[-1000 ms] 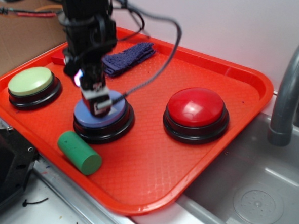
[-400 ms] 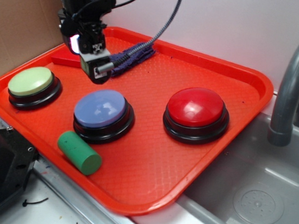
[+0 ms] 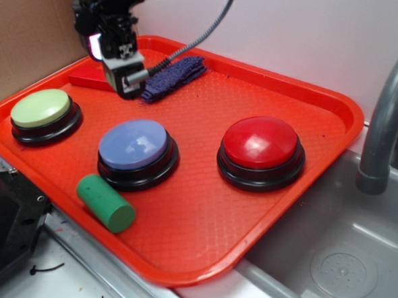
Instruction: Push the purple button.
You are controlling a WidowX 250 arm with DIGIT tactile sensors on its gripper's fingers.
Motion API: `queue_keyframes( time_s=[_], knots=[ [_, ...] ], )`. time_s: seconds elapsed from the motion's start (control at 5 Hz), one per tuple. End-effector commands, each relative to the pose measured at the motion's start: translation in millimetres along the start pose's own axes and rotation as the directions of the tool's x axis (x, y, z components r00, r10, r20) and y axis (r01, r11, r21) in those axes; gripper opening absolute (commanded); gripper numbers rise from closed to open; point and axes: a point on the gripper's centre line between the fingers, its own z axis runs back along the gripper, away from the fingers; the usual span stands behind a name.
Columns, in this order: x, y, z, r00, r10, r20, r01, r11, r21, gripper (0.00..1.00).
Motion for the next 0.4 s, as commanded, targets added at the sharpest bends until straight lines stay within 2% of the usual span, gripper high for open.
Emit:
queue_keyframes(
  time_s=[0.0,0.2],
  knots=[
    [4.5,-1.3,36.2,0.996,0.008,0.086,-0.008,1.0,0.001,1.0],
    [3.5,2.0,45.4,0.994,0.031,0.102,-0.028,0.999,-0.033,1.0]
  ],
)
